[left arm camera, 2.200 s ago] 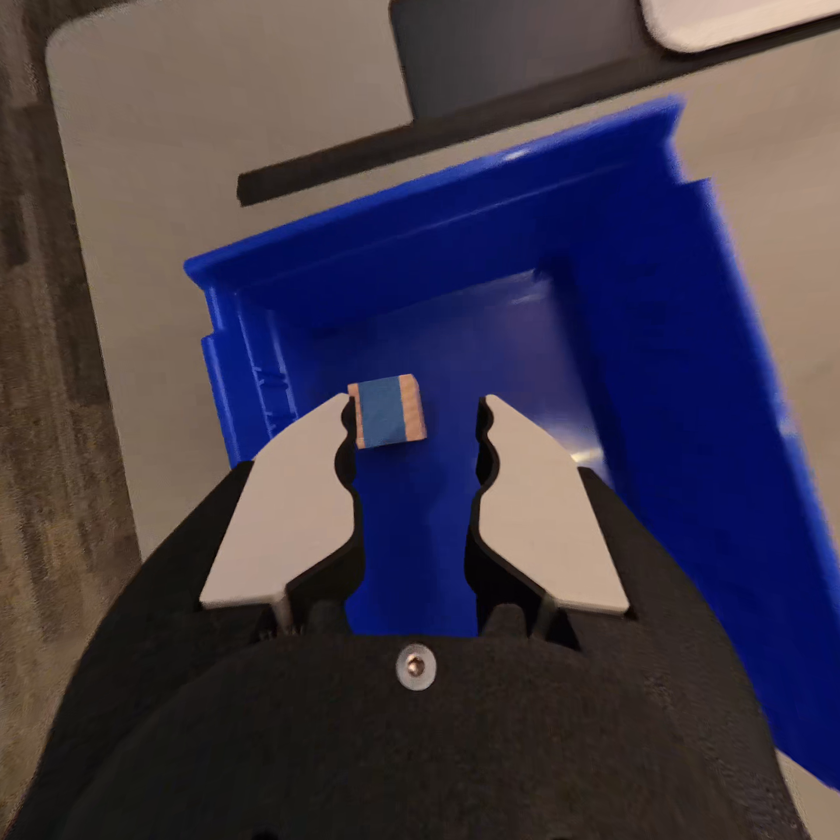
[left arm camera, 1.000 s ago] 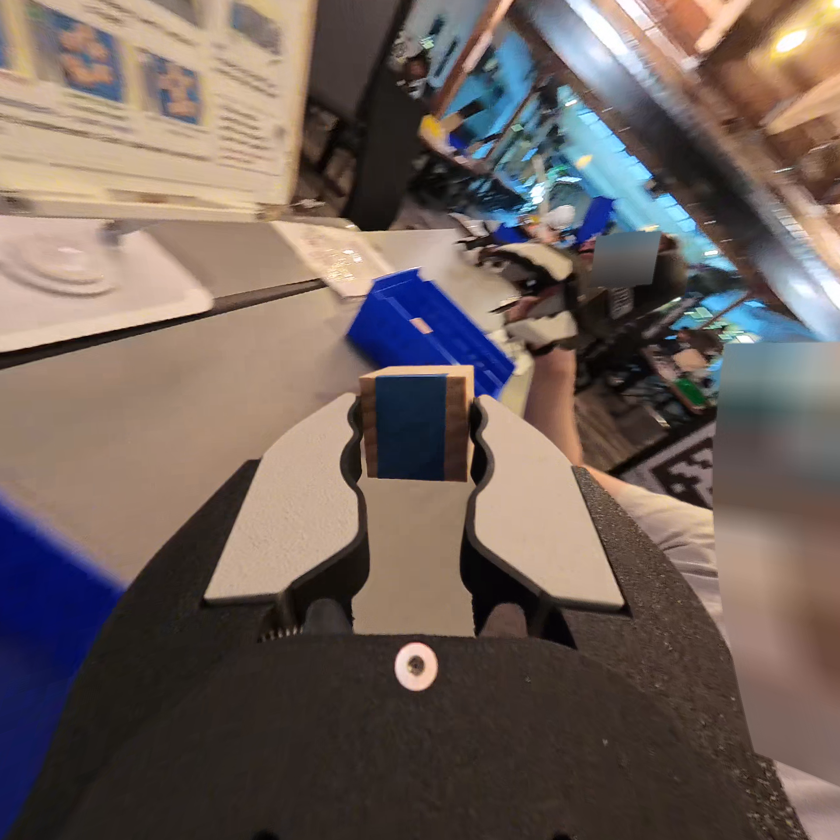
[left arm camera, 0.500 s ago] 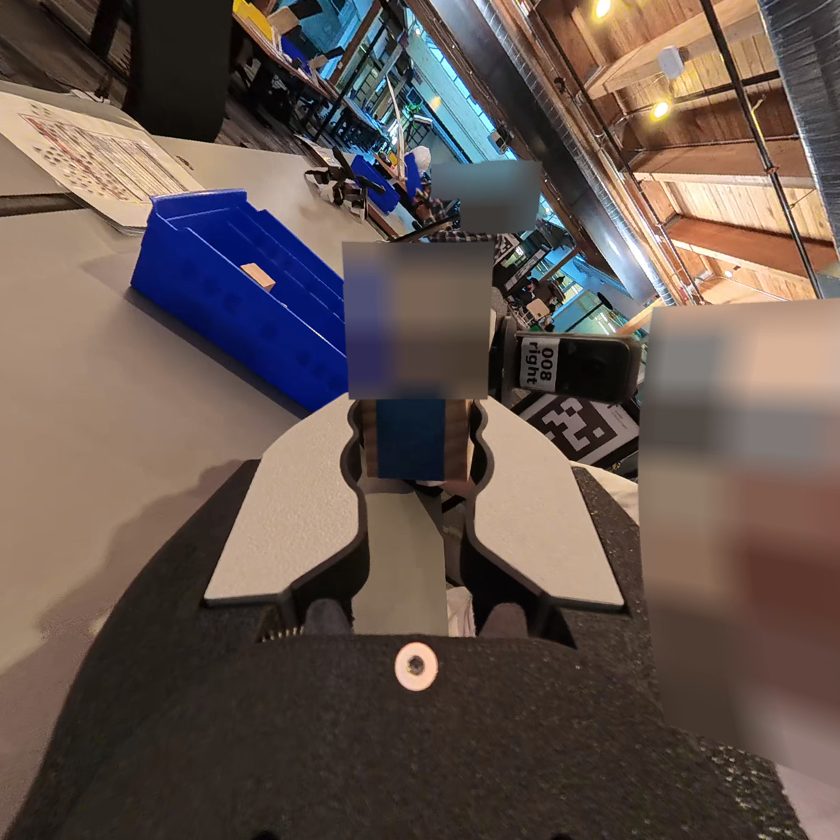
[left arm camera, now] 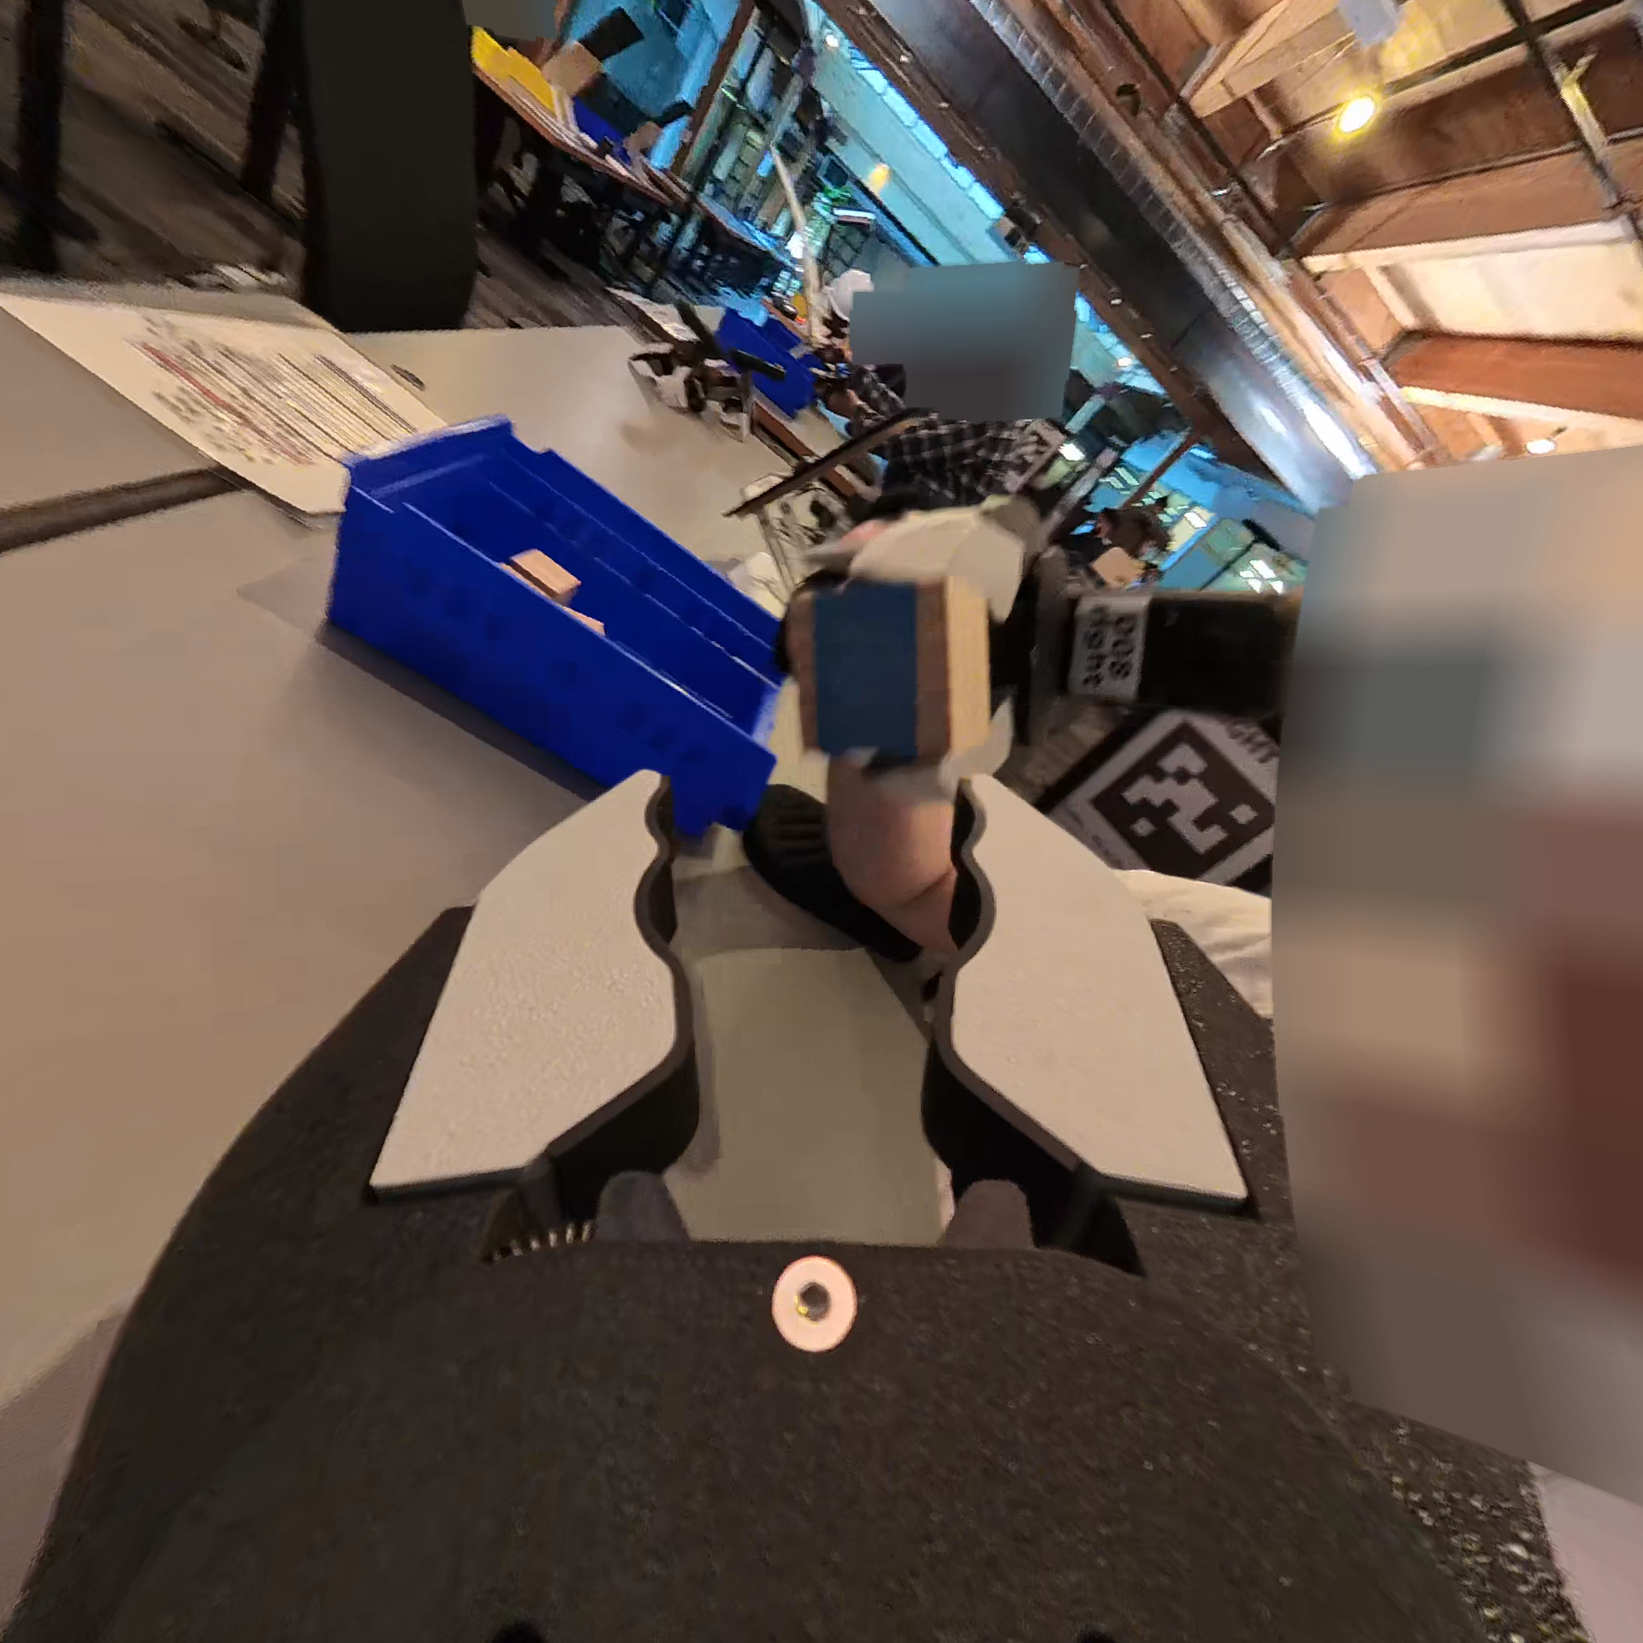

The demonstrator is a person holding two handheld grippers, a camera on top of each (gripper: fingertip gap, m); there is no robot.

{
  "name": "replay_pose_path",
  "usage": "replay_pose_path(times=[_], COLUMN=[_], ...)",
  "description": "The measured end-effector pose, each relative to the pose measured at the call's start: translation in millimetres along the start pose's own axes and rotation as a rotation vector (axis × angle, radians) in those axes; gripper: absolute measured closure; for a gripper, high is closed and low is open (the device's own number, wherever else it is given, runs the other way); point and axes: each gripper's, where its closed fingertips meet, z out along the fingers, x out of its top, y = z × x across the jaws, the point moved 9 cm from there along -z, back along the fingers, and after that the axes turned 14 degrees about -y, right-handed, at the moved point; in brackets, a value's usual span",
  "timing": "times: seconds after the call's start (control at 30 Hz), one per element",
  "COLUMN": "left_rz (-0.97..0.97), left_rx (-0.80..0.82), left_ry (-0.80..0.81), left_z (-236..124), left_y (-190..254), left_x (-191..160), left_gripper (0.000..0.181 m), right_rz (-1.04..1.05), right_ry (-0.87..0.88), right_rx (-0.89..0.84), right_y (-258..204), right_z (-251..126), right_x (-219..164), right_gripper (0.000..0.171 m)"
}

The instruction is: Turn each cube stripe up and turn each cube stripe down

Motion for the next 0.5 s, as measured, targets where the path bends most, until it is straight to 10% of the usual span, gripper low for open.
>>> replay_pose_path(times=[0.23, 0.5], left_rz=[0.104, 0.105], left_rx=[0.23, 0.29], left_ry=[0.102, 0.148], left_z=[-52, -72], left_y=[20, 27], left_x=[8, 9], left_gripper=[0.122, 0.13], right_rz=[0.609, 1.157], right_ry=[-0.651, -1.273], right_rx=[-0.126, 0.187], right_y=[111, 86], right_z=[-106, -108], right_x=[-127, -286], right_gripper=[0.125, 0.124])
